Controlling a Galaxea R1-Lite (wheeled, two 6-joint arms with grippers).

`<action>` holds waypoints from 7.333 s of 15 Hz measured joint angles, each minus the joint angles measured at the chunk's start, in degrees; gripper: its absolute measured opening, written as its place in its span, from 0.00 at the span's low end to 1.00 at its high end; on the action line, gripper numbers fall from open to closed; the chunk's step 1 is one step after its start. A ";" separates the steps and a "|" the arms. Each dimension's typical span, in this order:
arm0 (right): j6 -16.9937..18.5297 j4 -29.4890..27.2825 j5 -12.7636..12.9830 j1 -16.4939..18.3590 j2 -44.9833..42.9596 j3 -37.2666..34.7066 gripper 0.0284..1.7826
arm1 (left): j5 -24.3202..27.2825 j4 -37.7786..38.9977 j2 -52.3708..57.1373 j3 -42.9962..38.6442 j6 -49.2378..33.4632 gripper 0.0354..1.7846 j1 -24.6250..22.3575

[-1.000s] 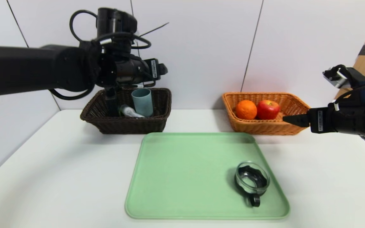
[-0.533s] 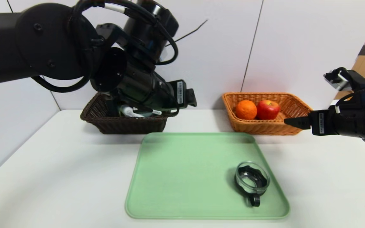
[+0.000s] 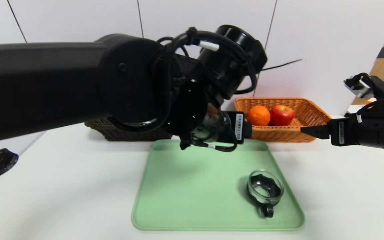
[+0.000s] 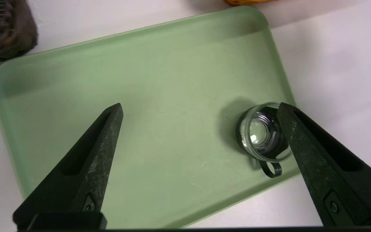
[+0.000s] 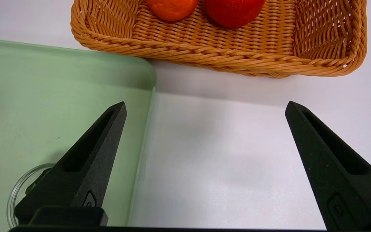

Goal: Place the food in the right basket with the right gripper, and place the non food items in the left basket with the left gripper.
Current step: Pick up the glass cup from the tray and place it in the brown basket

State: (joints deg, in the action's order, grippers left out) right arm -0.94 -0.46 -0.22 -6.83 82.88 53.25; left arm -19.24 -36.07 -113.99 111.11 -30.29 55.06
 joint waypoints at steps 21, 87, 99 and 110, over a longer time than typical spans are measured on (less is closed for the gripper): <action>2.39 7.33 -0.29 -0.02 -10.14 -14.19 0.95 | 2.54 3.46 -13.32 1.29 5.91 0.94 6.79; 2.28 7.35 -0.20 -1.24 -11.39 -15.80 0.95 | 7.72 6.69 -7.23 0.69 1.74 0.03 -34.62; 2.28 7.35 -0.40 -0.63 -11.17 -16.07 0.95 | 7.47 7.74 -10.86 0.77 1.30 0.03 -34.84; 2.23 7.33 -0.38 -0.61 -11.75 -16.09 0.95 | 5.18 7.96 -8.94 0.69 0.78 0.61 -35.04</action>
State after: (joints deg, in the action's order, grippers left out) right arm 1.29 6.86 -0.60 -7.44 71.13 37.16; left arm -14.06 -28.11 -122.93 111.80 -29.51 20.03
